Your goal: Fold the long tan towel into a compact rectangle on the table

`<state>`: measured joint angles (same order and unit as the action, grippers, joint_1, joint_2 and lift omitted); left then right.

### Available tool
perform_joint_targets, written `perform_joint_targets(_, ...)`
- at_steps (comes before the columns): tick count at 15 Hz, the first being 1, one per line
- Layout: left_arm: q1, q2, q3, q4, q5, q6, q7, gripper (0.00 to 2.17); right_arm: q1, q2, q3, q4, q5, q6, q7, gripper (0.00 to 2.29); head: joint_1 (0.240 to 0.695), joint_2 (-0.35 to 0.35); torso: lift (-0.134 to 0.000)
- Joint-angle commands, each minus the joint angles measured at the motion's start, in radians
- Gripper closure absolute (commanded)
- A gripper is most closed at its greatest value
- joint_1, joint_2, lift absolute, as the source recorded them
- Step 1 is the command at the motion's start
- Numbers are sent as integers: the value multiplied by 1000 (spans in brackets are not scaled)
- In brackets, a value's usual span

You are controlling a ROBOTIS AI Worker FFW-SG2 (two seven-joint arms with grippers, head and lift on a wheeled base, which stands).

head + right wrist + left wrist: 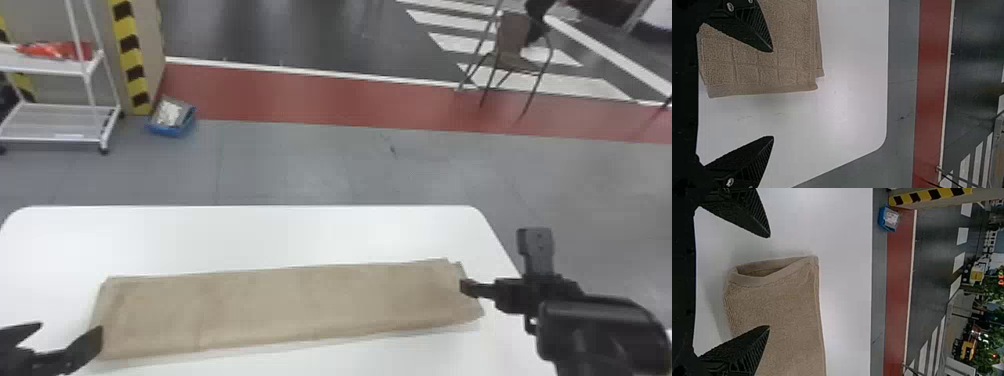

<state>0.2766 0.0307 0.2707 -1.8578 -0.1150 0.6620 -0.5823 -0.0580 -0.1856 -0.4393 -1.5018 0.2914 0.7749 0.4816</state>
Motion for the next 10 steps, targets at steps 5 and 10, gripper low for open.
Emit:
perform_joint_targets(5, 19, -6, -11, -8, 0, 3, -1, 53, 6, 0, -4, -6, 0, 4, 2, 97, 695, -255, 0)
perform_joint_targets(10, 0, -6, -77, 0, -6, 43, 9, 56, 14, 0, -9, -5, -2, -6, 2, 97, 695, -289, 0)
